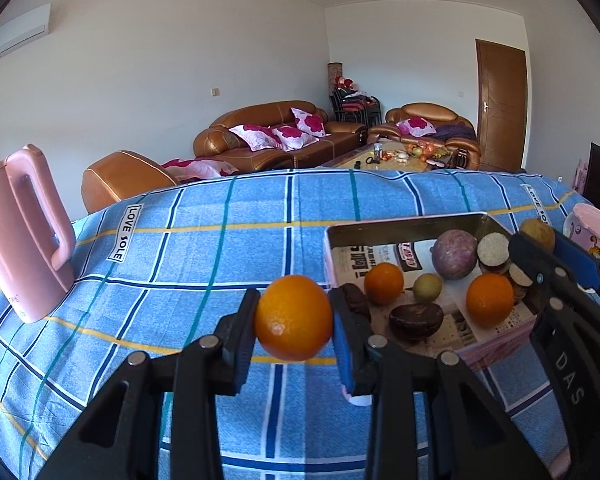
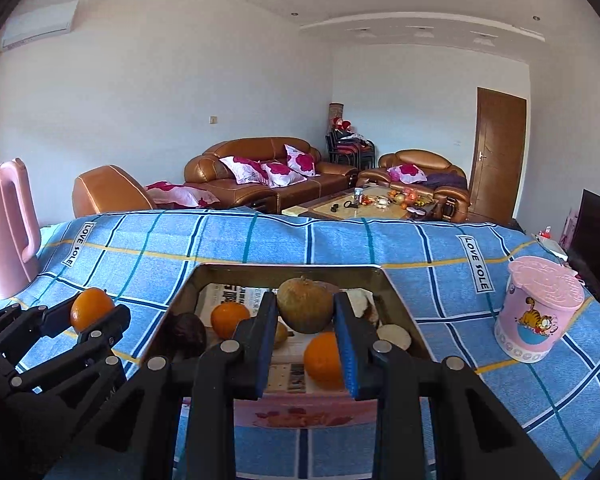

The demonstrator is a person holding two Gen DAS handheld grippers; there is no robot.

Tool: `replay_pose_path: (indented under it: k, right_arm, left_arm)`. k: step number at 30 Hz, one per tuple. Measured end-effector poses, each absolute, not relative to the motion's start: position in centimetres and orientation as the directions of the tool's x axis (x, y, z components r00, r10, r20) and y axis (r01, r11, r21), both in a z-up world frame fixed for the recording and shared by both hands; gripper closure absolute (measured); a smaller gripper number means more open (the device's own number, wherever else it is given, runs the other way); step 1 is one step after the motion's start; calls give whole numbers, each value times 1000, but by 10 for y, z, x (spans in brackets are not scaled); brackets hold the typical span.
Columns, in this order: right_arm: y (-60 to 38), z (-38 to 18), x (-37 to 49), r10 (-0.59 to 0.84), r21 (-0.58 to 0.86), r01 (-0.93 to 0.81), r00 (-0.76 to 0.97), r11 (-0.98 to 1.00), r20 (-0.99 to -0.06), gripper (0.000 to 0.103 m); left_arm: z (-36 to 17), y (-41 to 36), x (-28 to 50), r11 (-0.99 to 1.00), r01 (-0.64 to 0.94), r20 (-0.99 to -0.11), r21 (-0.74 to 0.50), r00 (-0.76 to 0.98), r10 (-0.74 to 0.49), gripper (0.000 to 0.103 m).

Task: Organize fruits
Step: 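Lower the tan fruit into the tin with the right gripper while the left gripper lowers the orange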

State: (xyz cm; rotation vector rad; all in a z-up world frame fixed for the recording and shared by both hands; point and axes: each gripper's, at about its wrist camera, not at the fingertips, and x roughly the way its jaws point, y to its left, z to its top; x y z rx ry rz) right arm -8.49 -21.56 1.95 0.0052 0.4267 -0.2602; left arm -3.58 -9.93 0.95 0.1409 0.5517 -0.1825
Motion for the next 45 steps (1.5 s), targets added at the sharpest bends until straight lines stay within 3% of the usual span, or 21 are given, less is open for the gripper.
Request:
replay_pose_path:
  k: [29,39,45]
  right_arm:
    - [-273,23,-57,-389,-123,372,826,920,-408,72]
    - [-279,11,-18,-252,-57,263,805,963,-536,72]
    - [-268,6,-9,-195,-69,190,802,979,-565,72]
  left_arm:
    - [4,-164,5,956,294,-585,-15,772,-247,67]
    - [-5,-159,24,952,300,-640,-64,720,-270,67]
    - [-4,-158,24,951,305,-640,-55,720,-268,67]
